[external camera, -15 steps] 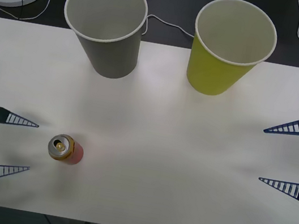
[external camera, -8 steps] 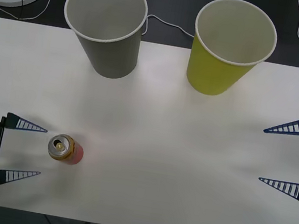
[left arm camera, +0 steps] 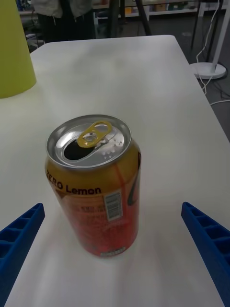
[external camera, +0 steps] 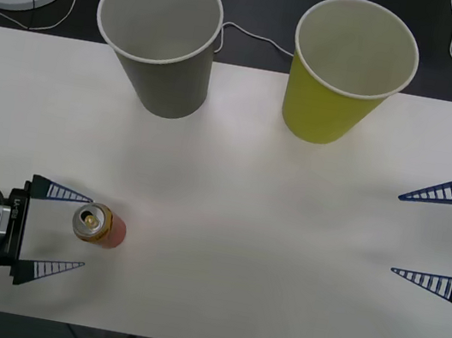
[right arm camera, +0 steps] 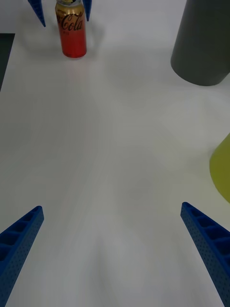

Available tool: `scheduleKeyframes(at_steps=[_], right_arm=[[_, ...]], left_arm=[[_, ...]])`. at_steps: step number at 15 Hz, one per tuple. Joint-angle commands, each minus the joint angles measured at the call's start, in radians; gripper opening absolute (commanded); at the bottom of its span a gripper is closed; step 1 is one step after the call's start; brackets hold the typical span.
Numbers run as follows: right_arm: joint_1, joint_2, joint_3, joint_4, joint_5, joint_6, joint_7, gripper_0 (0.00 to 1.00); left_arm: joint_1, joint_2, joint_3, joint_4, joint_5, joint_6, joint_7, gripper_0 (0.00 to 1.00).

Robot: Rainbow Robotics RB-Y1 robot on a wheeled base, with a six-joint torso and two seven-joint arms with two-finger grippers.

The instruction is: Put the can into the green bin and the plastic bottle into the gray bin

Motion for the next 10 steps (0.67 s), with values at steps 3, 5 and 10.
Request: scheduleKeyframes(at_steps=[3, 5, 10], right_arm=[[0.0, 0.0, 0.0, 0.0, 0.0, 0.0, 0.0, 1.0], [0.0, 0.0, 0.0, 0.0, 0.0, 0.0, 0.0, 1.0], [0.0, 0.0, 0.0, 0.0, 0.0, 0.0, 0.0, 1.0]], left_arm=[[-0.01, -0.051, 0.001, 0.0, 0.0, 0.0, 0.004, 1.0], [-0.018, -0.067, 0.001, 0.0, -0.006, 0.014, 0.009, 1.0], [-0.042, -0.105, 0.003, 0.0, -0.035, 0.055, 0.021, 1.0]])
